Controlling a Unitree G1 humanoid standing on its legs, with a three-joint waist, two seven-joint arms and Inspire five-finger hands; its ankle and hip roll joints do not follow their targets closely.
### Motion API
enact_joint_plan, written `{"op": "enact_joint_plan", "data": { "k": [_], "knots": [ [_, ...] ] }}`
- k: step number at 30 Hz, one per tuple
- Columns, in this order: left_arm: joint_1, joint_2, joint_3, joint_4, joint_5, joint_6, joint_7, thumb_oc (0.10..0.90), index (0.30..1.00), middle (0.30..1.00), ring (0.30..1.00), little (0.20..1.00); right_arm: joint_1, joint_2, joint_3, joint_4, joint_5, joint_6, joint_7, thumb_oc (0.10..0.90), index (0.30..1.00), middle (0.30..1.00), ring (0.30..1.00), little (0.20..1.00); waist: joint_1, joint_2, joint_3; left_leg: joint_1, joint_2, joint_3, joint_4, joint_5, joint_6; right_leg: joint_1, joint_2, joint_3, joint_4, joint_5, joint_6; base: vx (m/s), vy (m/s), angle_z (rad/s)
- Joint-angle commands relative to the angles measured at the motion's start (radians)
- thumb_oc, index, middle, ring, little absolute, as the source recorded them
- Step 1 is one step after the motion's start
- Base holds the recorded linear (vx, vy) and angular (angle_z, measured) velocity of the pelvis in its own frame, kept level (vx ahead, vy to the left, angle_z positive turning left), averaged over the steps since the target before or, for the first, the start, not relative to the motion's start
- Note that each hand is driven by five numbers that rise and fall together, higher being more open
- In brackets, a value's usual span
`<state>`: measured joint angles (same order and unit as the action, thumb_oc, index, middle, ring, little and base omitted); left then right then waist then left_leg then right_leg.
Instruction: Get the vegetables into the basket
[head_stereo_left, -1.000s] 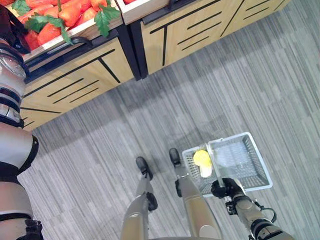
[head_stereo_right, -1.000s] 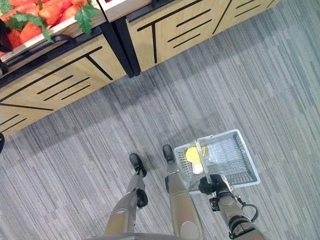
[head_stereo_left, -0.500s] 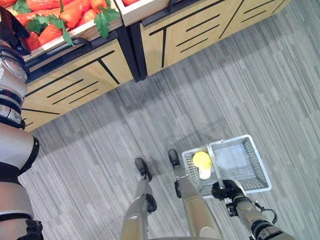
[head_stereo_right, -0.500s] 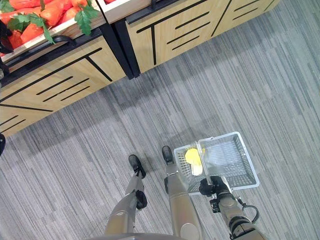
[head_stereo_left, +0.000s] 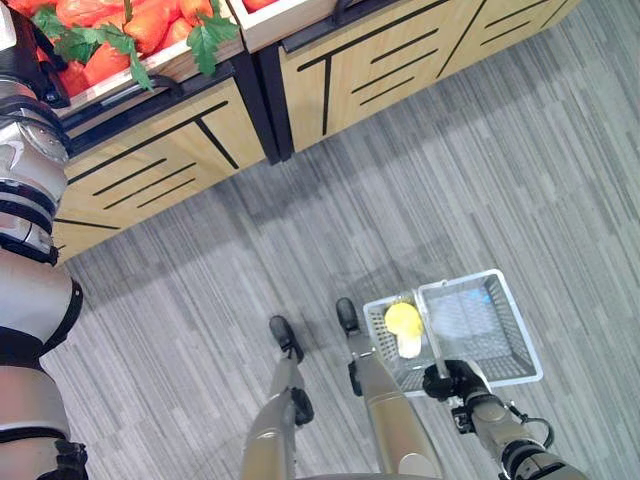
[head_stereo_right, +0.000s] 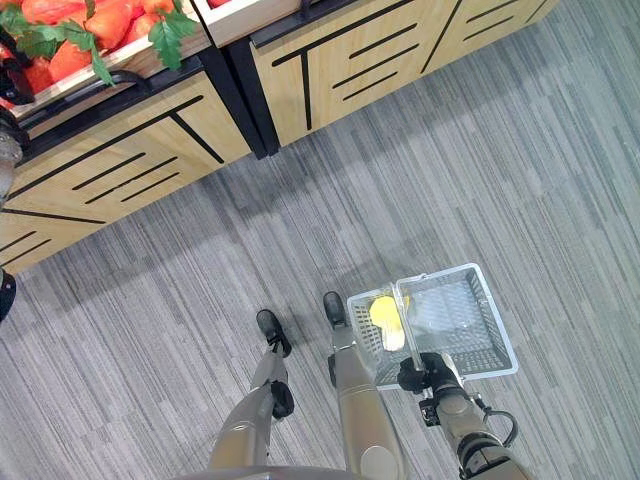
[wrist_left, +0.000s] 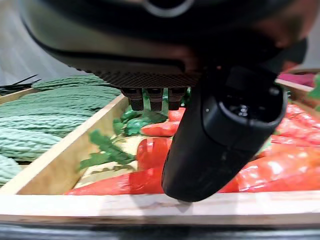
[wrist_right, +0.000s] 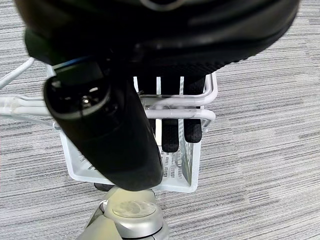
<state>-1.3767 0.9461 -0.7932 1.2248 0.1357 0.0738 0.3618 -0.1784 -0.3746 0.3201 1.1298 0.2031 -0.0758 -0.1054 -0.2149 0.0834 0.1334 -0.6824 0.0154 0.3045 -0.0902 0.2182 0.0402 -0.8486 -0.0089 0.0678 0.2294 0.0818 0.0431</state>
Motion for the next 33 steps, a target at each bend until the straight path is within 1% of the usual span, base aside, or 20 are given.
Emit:
{"op": "enact_joint_plan", "data": {
  "k": [1,4,6,8,9,12,16,21,28,29,33],
  "knots": [
    [-0.117,0.020,0.009,0.042,-0.055,-0.022,0.064,0.900,1.000,1.000,1.000,1.000,0.139,0.000,0.030,0.043,0.010,0.003,-0.002,0.400,0.300,0.300,0.300,0.300,0.001,-0.034,0.015,0.095,-0.026,-0.006,0.003,-0.167,-0.043,0.157,-0.012,-0.046,-0.317,0.112,0.081,0.00,0.000,0.00],
    [-0.146,0.036,0.006,0.030,-0.080,-0.036,0.083,0.900,1.000,1.000,1.000,1.000,0.134,0.006,0.031,0.060,0.006,0.007,-0.002,0.400,0.300,0.300,0.300,0.300,0.004,-0.030,0.005,0.101,-0.026,-0.008,0.003,-0.168,-0.044,0.163,-0.010,-0.048,-0.317,0.112,0.080,0.00,0.000,0.00],
    [-0.138,0.048,0.019,0.005,-0.102,-0.045,0.093,0.900,1.000,1.000,1.000,1.000,0.144,0.003,0.032,0.063,-0.002,0.011,-0.002,0.400,0.300,0.300,0.300,0.300,0.008,-0.029,-0.007,0.129,-0.023,-0.007,0.003,-0.173,-0.046,0.191,-0.010,-0.050,-0.317,0.103,0.078,0.00,0.000,0.00],
    [-0.136,0.048,0.020,0.005,-0.102,-0.045,0.093,0.900,1.000,1.000,1.000,1.000,0.144,0.003,0.032,0.063,-0.002,0.011,-0.002,0.400,0.300,0.300,0.300,0.300,0.008,-0.029,-0.005,0.132,-0.023,-0.007,0.003,-0.173,-0.047,0.194,-0.009,-0.050,-0.317,0.103,0.078,0.00,0.000,0.00],
    [-0.131,0.053,0.023,-0.008,-0.109,-0.050,0.095,0.900,1.000,1.000,1.000,1.000,0.148,-0.001,0.028,0.075,-0.007,0.020,0.002,0.400,0.300,0.300,0.300,0.300,0.011,-0.031,-0.020,0.176,-0.022,-0.004,0.003,-0.183,-0.049,0.234,-0.010,-0.052,-0.317,0.092,0.077,0.03,-0.002,-0.01],
    [-0.120,0.052,0.036,-0.013,-0.118,-0.053,0.094,0.900,1.000,1.000,1.000,1.000,0.154,-0.003,0.028,0.082,-0.017,0.026,0.006,0.400,0.300,0.300,0.300,0.300,0.013,-0.030,-0.025,0.210,-0.023,-0.006,0.003,-0.191,-0.051,0.270,-0.011,-0.053,-0.317,0.085,0.078,0.01,-0.001,-0.01],
    [-0.106,0.043,0.043,-0.028,-0.111,-0.060,0.078,0.900,1.000,1.000,1.000,1.000,0.159,-0.009,0.023,0.104,-0.040,0.041,0.016,0.400,0.300,0.300,0.300,0.300,0.013,-0.032,-0.037,0.292,-0.021,-0.007,0.003,-0.206,-0.058,0.356,-0.008,-0.061,-0.317,0.066,0.075,0.00,0.000,0.00],
    [-0.095,0.038,0.028,-0.047,-0.081,-0.059,0.051,0.900,1.000,1.000,1.000,1.000,0.161,-0.016,0.014,0.112,-0.043,0.049,0.024,0.400,0.300,0.300,0.300,0.300,0.015,-0.038,-0.043,0.346,-0.017,-0.008,0.003,-0.214,-0.060,0.414,-0.006,-0.063,-0.317,0.049,0.071,0.00,0.000,0.00],
    [-0.122,0.021,-0.005,-0.008,-0.068,-0.049,0.013,0.900,1.000,1.000,1.000,1.000,0.142,-0.023,0.016,0.120,-0.032,0.053,0.027,0.400,0.300,0.300,0.300,0.300,0.013,-0.035,-0.044,0.335,-0.018,-0.008,0.003,-0.204,-0.056,0.403,-0.002,-0.066,-0.317,0.049,0.069,-0.01,-0.005,0.00],
    [-0.132,0.022,-0.017,0.008,-0.059,-0.042,0.007,0.900,1.000,1.000,1.000,1.000,0.140,-0.022,0.020,0.124,-0.035,0.052,0.026,0.400,0.300,0.300,0.300,0.300,0.013,-0.034,-0.045,0.327,-0.018,-0.006,0.003,-0.202,-0.055,0.394,-0.001,-0.064,-0.317,0.052,0.069,0.00,0.000,0.00],
    [-0.134,0.017,-0.014,0.054,-0.052,-0.024,-0.003,0.900,1.000,1.000,1.000,1.000,0.133,-0.009,0.016,0.131,-0.020,0.048,0.014,0.400,0.300,0.300,0.300,0.300,0.007,-0.037,-0.038,0.284,-0.016,-0.003,0.003,-0.191,-0.055,0.350,0.003,-0.058,-0.317,0.062,0.070,0.00,0.000,0.00]
  ]
}}
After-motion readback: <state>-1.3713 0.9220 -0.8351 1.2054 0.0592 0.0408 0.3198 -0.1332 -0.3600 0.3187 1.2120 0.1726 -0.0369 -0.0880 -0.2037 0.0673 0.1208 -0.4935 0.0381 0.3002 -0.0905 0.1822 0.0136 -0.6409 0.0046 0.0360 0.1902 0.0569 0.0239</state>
